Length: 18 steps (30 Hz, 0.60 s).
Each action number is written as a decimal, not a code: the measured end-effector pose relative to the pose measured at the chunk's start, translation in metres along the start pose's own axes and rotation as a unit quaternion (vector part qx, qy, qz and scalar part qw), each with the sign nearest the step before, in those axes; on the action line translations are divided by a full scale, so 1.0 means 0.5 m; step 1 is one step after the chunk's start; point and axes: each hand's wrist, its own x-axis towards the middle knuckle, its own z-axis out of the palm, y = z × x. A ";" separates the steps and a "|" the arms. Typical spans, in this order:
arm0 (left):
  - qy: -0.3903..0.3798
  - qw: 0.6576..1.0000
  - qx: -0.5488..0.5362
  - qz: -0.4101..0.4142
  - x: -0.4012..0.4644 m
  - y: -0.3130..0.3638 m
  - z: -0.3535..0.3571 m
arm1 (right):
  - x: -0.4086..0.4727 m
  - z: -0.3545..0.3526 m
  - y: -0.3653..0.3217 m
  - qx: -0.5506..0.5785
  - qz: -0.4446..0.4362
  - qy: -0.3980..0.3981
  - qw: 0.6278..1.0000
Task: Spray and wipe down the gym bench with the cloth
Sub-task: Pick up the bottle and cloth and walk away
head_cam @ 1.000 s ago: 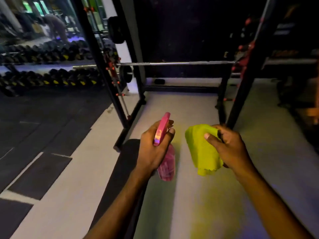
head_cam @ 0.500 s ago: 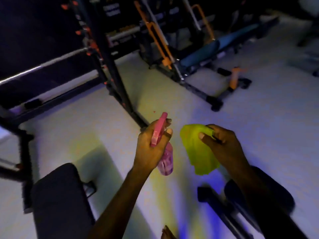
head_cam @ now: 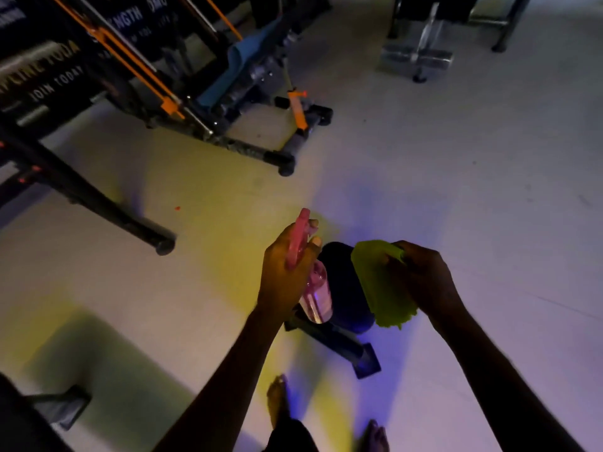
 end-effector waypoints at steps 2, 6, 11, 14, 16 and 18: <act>-0.009 1.000 -0.008 0.000 -0.009 0.004 0.071 | -0.003 -0.060 0.043 0.011 0.019 0.010 1.000; -0.021 1.000 0.017 -0.003 -0.017 -0.001 0.193 | 0.013 -0.147 0.126 0.008 0.052 0.025 0.998; 0.013 0.998 0.063 -0.019 0.006 -0.042 0.309 | 0.090 -0.197 0.204 -0.025 0.068 0.011 0.997; 0.044 0.995 0.079 -0.036 0.028 -0.077 0.363 | 0.159 -0.205 0.245 -0.054 0.066 -0.013 0.996; 0.068 0.992 0.085 -0.058 0.051 -0.104 0.393 | 0.211 -0.203 0.267 -0.075 0.068 -0.034 0.994; 0.108 0.987 0.092 -0.074 0.071 -0.124 0.415 | 0.264 -0.196 0.288 -0.090 0.075 -0.060 0.991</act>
